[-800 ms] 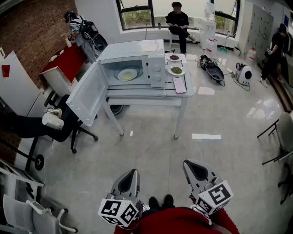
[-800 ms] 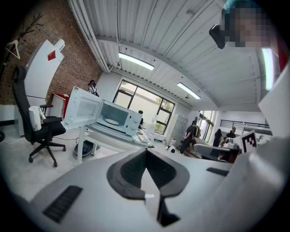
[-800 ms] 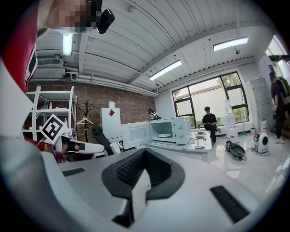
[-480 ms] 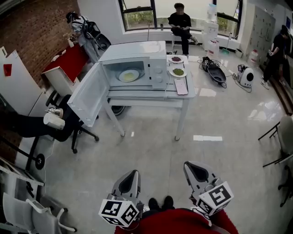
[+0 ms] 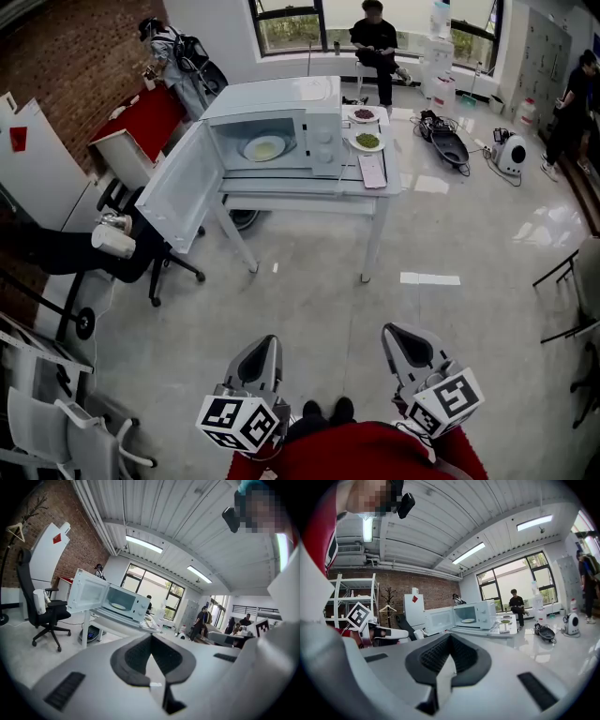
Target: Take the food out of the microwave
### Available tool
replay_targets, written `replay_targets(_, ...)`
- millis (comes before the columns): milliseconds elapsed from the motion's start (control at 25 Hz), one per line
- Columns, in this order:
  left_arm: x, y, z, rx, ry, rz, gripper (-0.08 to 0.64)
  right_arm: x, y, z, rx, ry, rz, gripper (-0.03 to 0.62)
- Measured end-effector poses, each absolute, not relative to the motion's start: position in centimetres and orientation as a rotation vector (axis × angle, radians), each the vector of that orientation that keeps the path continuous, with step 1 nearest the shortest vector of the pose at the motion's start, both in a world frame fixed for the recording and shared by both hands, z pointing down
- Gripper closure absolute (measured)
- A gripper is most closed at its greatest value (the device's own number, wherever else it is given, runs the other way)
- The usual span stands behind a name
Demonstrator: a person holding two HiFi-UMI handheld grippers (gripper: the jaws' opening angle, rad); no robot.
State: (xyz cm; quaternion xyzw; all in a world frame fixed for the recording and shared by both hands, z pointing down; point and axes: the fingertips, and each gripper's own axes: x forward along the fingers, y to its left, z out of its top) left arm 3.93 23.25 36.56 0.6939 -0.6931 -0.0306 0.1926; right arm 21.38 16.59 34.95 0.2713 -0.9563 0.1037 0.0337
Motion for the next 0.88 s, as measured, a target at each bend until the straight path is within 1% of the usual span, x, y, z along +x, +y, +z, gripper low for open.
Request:
replay_targets(480,2.9,19.9,34.4,1.957,-2.017,-0.094,0.552,21.5,14.3,34.4,0.821,-2.961,0.322,0.581)
replay_targets(880,-1.1,14.8,35.1,1.948,-2.008,-0.120,0.552,17.3,10.0,35.1,0.816,-2.964,0.344,0.581)
